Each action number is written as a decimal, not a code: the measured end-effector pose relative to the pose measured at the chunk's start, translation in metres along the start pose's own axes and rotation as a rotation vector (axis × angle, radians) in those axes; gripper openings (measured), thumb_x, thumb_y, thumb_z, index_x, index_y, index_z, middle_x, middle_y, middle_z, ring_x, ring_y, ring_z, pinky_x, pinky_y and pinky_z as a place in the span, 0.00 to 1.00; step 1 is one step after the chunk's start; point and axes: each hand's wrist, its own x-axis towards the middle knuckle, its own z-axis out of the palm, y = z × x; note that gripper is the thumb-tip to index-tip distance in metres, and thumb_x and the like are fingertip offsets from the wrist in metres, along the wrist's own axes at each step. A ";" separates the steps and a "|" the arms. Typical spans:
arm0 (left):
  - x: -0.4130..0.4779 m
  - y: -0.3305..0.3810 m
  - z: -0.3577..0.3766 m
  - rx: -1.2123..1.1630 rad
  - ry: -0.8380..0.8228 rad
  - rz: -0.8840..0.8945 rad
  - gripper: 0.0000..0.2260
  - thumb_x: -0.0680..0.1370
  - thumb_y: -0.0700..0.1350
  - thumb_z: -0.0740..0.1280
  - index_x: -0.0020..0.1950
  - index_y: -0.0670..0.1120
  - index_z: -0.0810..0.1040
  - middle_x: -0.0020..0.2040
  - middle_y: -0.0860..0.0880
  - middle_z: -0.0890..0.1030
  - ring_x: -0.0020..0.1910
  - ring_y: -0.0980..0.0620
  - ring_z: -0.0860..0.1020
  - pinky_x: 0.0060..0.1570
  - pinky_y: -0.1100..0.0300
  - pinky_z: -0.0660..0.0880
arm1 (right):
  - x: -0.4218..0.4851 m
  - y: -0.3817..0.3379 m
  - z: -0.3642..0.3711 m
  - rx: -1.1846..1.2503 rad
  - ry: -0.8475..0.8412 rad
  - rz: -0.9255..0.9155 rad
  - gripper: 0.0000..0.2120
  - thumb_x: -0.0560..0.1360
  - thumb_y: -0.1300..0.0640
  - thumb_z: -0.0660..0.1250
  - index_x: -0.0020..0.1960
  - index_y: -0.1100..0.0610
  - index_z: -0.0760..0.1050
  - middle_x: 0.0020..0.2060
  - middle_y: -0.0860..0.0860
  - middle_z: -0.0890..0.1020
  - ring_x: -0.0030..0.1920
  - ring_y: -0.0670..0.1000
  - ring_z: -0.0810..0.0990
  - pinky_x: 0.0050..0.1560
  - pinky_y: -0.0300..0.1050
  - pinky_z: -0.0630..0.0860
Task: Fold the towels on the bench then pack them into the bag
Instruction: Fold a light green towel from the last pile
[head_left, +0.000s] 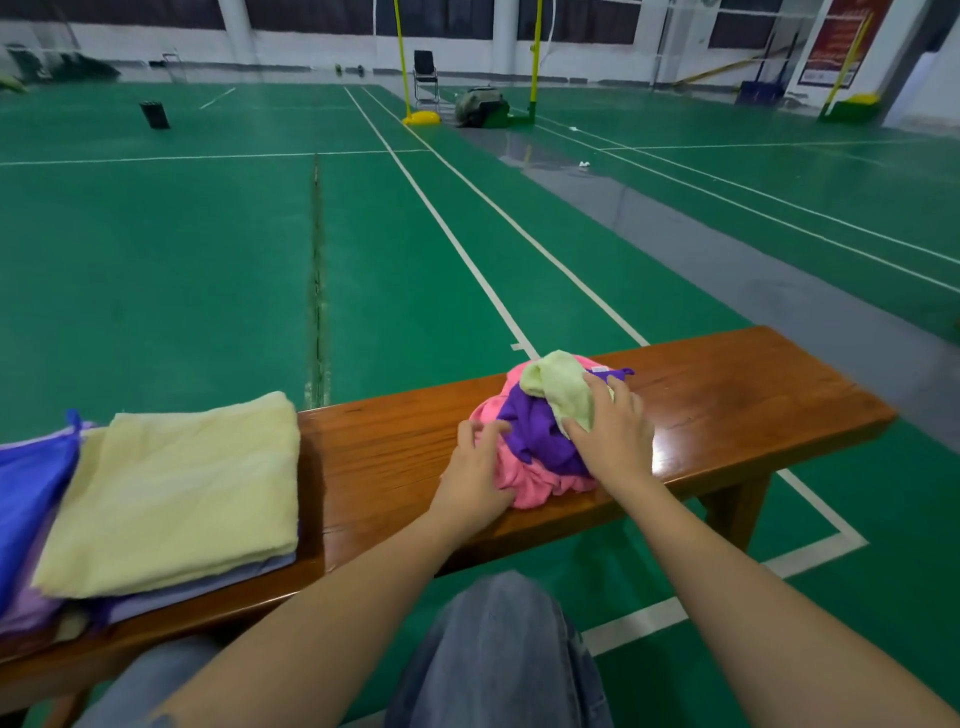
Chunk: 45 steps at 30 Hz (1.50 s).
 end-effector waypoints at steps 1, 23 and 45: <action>0.004 0.000 0.002 -0.009 -0.036 0.014 0.31 0.72 0.40 0.71 0.70 0.56 0.63 0.73 0.50 0.56 0.70 0.47 0.62 0.67 0.50 0.68 | 0.005 0.004 0.003 0.034 -0.069 -0.006 0.29 0.76 0.45 0.64 0.73 0.51 0.60 0.71 0.54 0.66 0.70 0.56 0.65 0.66 0.55 0.67; -0.005 -0.012 -0.063 0.146 -0.023 -0.046 0.42 0.70 0.58 0.71 0.77 0.57 0.51 0.75 0.50 0.58 0.72 0.44 0.59 0.71 0.48 0.59 | 0.000 -0.054 -0.040 0.804 0.070 0.084 0.11 0.77 0.57 0.62 0.37 0.52 0.65 0.32 0.48 0.69 0.33 0.47 0.67 0.33 0.40 0.64; -0.035 -0.070 -0.101 0.201 -0.066 -0.195 0.21 0.80 0.46 0.61 0.73 0.47 0.64 0.73 0.48 0.64 0.70 0.49 0.65 0.70 0.56 0.62 | -0.041 -0.116 0.043 0.083 -0.312 -0.221 0.18 0.77 0.59 0.63 0.67 0.55 0.71 0.63 0.51 0.76 0.63 0.52 0.73 0.64 0.47 0.70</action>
